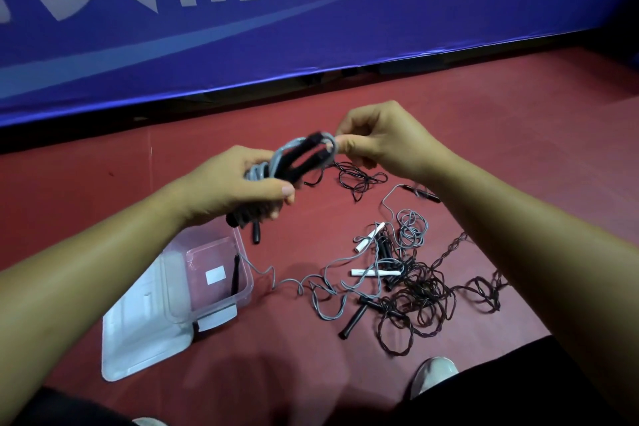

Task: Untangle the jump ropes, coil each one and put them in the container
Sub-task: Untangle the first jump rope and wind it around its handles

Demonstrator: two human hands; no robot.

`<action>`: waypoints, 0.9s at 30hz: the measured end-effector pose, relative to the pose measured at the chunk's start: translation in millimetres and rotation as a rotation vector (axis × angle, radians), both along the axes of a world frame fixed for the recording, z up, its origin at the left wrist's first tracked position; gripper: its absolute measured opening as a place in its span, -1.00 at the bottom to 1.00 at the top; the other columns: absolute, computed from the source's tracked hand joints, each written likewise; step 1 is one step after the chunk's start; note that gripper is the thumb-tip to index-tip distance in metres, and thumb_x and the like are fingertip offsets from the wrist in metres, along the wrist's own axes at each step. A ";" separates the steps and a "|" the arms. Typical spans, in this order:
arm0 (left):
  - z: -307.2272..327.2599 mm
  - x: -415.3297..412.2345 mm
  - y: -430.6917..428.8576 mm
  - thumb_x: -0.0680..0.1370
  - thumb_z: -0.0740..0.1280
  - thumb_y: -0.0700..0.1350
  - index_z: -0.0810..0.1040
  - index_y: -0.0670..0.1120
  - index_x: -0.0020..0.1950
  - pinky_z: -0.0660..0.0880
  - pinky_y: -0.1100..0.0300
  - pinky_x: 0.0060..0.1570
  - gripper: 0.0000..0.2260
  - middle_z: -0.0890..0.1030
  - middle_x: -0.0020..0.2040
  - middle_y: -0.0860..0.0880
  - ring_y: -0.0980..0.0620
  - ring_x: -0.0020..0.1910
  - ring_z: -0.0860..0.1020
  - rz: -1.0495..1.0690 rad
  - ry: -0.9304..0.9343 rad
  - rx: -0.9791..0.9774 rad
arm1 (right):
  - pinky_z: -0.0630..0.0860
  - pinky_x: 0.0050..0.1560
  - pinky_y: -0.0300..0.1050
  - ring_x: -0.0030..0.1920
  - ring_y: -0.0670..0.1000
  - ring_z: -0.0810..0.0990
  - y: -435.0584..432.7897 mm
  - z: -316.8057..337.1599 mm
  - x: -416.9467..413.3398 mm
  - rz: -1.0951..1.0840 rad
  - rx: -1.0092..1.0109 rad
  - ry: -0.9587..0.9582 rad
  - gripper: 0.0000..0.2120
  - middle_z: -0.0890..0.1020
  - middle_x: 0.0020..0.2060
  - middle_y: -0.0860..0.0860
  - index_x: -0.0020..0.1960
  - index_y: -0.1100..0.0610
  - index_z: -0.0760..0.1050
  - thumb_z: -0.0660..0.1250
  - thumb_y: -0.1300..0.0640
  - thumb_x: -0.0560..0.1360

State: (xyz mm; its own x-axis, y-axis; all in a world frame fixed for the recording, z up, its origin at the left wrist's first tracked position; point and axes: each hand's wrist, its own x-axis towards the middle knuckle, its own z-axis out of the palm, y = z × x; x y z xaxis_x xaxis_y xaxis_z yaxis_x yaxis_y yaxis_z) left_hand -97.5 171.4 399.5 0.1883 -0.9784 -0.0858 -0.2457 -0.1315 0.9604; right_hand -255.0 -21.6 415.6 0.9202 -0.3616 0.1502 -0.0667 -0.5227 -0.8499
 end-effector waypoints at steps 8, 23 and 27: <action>-7.2 21.5 -11.9 0.51 0.30 -0.13 0.48 -0.13 0.10 0.47 0.29 -0.47 -0.81 0.61 -0.24 -0.02 0.05 -0.41 0.53 0.375 0.656 -0.272 | 0.22 -0.52 -0.33 -0.51 -0.14 0.25 16.2 -14.0 10.5 0.094 1.035 0.339 -0.78 0.31 -0.44 -0.07 -0.03 0.15 0.53 0.29 -0.01 0.52; -15.5 40.0 -12.7 0.44 0.53 -0.19 0.45 -0.10 -0.03 0.35 0.26 -0.62 -0.72 0.61 -0.41 -0.07 0.04 -0.54 0.51 0.564 -0.110 0.104 | 0.10 -0.63 -0.37 -0.63 -0.20 0.16 28.3 24.2 1.6 0.156 1.026 0.434 -0.75 0.20 -0.57 -0.11 0.00 0.20 0.54 0.24 0.03 0.55; -17.8 37.4 -14.2 0.39 0.55 -0.15 0.40 -0.08 -0.09 0.37 0.22 -0.60 -0.68 0.59 -0.36 -0.14 -0.03 -0.51 0.48 0.489 -0.422 0.128 | 0.04 -0.63 -0.35 -0.62 -0.18 0.11 41.1 33.5 3.6 0.162 0.882 0.351 -0.74 0.18 -0.58 -0.10 -0.03 0.21 0.55 0.19 0.05 0.63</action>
State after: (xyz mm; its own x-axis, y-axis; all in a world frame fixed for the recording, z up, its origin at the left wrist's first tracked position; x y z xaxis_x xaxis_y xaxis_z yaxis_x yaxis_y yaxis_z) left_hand -60.1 157.1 381.7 0.6512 -0.7587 -0.0171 -0.4807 -0.4299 0.7643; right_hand -251.3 19.5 449.2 0.9096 -0.0767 -0.4084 -0.3755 0.2695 -0.8868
